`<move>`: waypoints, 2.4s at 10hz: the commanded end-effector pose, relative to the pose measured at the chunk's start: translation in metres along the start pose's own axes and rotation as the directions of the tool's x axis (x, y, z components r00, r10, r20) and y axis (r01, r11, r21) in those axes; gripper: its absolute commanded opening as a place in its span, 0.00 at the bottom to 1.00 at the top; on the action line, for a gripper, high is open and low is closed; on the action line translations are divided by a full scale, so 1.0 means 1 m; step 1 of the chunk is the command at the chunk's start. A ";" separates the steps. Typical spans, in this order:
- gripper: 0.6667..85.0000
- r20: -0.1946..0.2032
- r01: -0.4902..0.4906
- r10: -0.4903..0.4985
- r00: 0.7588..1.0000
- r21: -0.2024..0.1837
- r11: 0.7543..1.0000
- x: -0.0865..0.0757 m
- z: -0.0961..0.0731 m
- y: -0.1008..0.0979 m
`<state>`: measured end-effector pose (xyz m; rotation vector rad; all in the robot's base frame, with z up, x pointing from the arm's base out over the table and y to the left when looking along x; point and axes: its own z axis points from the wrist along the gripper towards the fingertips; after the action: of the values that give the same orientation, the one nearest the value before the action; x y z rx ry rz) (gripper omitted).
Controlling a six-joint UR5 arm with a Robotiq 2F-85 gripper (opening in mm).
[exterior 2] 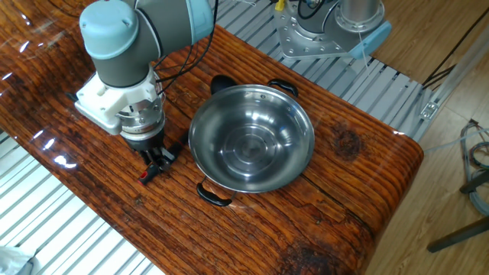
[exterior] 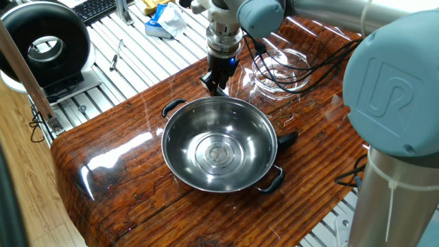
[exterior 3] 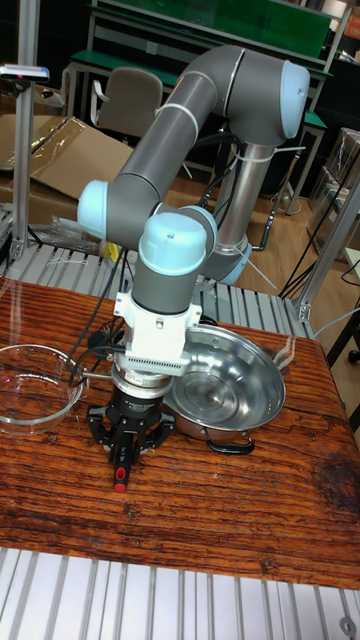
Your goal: Scoop water with a large spoon from one bowl to another
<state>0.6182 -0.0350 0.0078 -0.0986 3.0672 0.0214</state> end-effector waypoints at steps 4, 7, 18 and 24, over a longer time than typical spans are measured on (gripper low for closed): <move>0.40 0.005 -0.022 0.022 1.000 0.000 1.000 0.000 0.005 -0.002; 0.29 0.002 -0.043 0.043 0.999 0.024 0.999 0.001 0.006 -0.008; 0.00 -0.024 -0.018 0.020 1.000 0.100 0.995 0.011 -0.045 -0.040; 0.00 -0.010 0.061 -0.061 0.998 0.110 0.992 0.015 -0.064 -0.044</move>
<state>0.6023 -0.0814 0.0613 -0.1471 3.0752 -0.1672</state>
